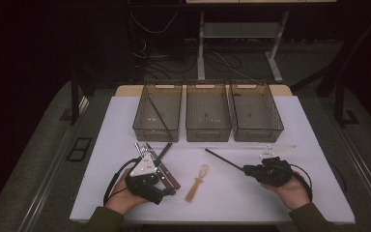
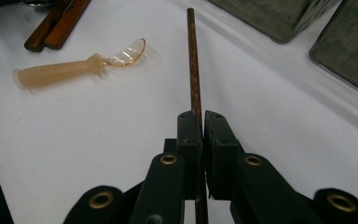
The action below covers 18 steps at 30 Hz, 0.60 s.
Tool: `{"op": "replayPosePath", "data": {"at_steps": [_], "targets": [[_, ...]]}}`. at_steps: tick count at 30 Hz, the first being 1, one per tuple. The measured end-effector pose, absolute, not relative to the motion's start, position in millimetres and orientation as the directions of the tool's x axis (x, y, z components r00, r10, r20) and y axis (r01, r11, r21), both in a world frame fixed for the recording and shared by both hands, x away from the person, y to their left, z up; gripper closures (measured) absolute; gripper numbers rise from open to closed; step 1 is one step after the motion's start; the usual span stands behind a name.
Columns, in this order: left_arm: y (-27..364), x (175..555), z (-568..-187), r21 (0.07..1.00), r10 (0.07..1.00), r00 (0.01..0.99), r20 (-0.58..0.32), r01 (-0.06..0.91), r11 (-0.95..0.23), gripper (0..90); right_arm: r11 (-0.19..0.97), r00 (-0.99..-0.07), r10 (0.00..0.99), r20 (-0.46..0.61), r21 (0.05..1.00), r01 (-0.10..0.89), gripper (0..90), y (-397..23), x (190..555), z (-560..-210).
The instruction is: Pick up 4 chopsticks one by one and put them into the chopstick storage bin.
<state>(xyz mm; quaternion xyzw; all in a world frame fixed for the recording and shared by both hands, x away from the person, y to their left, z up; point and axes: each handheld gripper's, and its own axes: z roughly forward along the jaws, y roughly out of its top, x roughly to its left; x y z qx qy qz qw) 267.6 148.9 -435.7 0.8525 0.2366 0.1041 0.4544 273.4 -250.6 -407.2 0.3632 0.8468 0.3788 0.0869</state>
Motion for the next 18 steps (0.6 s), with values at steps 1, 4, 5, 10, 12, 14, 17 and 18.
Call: {"op": "replayPosePath", "data": {"at_steps": [1,4,5,10,12,14,17,18], "targets": [[148.9,267.6,-435.7,0.824,0.498,0.866,-0.038,0.309,-0.475,0.0,0.448,-0.723,0.679,0.129,0.707,0.547,85.5,-250.5,273.6,-406.4],[148.8,267.7,-435.9,0.825,0.498,0.866,-0.039,0.309,-0.473,0.0,0.443,-0.727,0.674,0.132,0.716,0.540,85.5,-249.6,274.3,-403.9],[148.8,267.9,-436.1,0.824,0.498,0.866,-0.038,0.309,-0.474,0.0,0.441,-0.730,0.669,0.140,0.717,0.541,85.5,-249.0,274.5,-402.5],[149.3,268.2,-436.1,0.823,0.496,0.867,-0.040,0.310,-0.475,0.0,0.441,-0.740,0.659,0.135,0.728,0.525,85.5,-244.7,278.6,-398.2],[149.6,268.3,-436.1,0.824,0.496,0.867,-0.044,0.311,-0.473,0.0,0.440,-0.741,0.657,0.136,0.729,0.524,85.6,-243.0,280.3,-397.0],[149.4,268.6,-436.7,0.825,0.495,0.867,-0.049,0.315,-0.469,0.0,0.443,-0.745,0.652,0.137,0.729,0.522,85.5,-241.0,282.4,-395.2],[149.4,269.0,-437.1,0.823,0.492,0.869,-0.050,0.315,-0.473,0.0,0.440,-0.749,0.648,0.139,0.734,0.517,85.5,-238.1,285.3,-393.1],[149.3,268.9,-437.2,0.822,0.492,0.869,-0.051,0.316,-0.473,0.0,0.442,-0.752,0.645,0.138,0.735,0.515,85.5,-237.2,286.3,-392.2]]}}
